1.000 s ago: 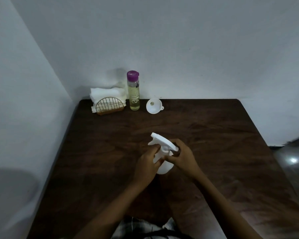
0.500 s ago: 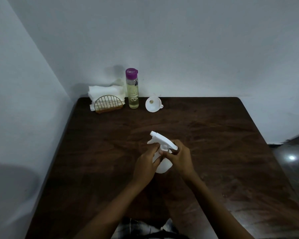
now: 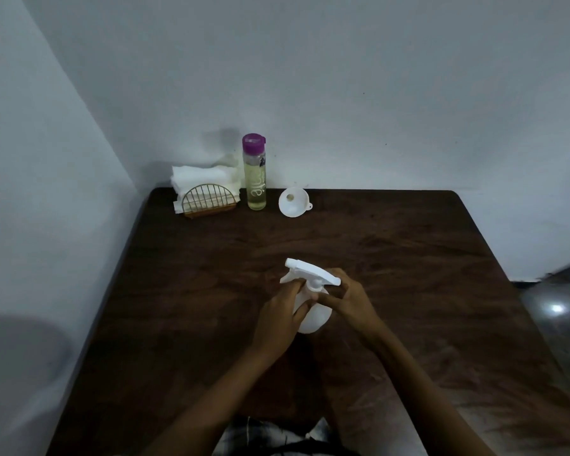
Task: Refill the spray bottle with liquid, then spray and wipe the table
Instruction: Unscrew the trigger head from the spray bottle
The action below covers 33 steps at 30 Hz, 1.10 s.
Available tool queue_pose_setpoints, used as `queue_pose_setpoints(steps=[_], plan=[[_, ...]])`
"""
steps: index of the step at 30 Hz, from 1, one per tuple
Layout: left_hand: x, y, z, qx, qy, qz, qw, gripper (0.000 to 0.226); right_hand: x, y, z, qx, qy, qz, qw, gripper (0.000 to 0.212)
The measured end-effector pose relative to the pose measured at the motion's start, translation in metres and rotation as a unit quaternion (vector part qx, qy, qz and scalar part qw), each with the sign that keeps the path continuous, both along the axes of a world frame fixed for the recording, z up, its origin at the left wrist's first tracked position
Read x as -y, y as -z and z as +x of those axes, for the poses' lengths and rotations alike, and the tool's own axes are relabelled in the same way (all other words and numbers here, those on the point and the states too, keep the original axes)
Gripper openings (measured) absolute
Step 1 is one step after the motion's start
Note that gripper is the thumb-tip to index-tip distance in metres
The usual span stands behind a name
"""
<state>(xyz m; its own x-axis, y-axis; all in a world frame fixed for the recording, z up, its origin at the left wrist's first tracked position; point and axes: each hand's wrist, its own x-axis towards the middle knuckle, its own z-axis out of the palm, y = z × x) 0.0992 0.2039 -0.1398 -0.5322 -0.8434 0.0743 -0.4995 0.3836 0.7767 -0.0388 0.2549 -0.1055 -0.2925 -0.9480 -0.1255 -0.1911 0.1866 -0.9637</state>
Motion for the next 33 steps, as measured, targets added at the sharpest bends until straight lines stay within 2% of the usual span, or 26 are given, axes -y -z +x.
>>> queue_pose_setpoints(steps=[3, 9, 14, 18, 22, 28, 33], plan=[[0.0005, -0.0016, 0.0012, -0.002, 0.01, 0.01, 1.0, 0.034, -0.0019, -0.0008, 0.0052, 0.013, 0.037, -0.027, 0.999, 0.045], [-0.0006, -0.0044, 0.0005, 0.006, 0.0, 0.013, 1.0, 0.034, -0.0009, 0.0001, 0.0049, 0.013, 0.046, -0.015, 0.999, 0.031], [0.0013, -0.0034, 0.0001, -0.002, 0.003, 0.006, 1.0, 0.034, -0.0067, 0.0025, 0.0033, 0.061, 0.036, -0.006, 0.997, 0.033], [0.0022, -0.0019, 0.0013, -0.006, 0.014, 0.0, 1.0, 0.037, -0.0052, 0.004, 0.0081, 0.048, 0.059, -0.026, 0.997, 0.044], [0.0023, -0.0009, 0.0012, -0.009, 0.014, -0.006, 1.0, 0.036, -0.0023, 0.0032, 0.0094, 0.03, 0.064, -0.025, 0.997, 0.035], [0.0029, 0.0, 0.0007, -0.014, 0.008, 0.0, 1.0, 0.038, -0.0072, 0.0045, 0.0051, 0.063, 0.052, 0.0, 0.997, 0.031], [0.0031, -0.0012, 0.0019, -0.008, 0.016, -0.002, 1.0, 0.037, -0.008, 0.0068, 0.0113, 0.072, 0.058, 0.012, 0.996, 0.045]])
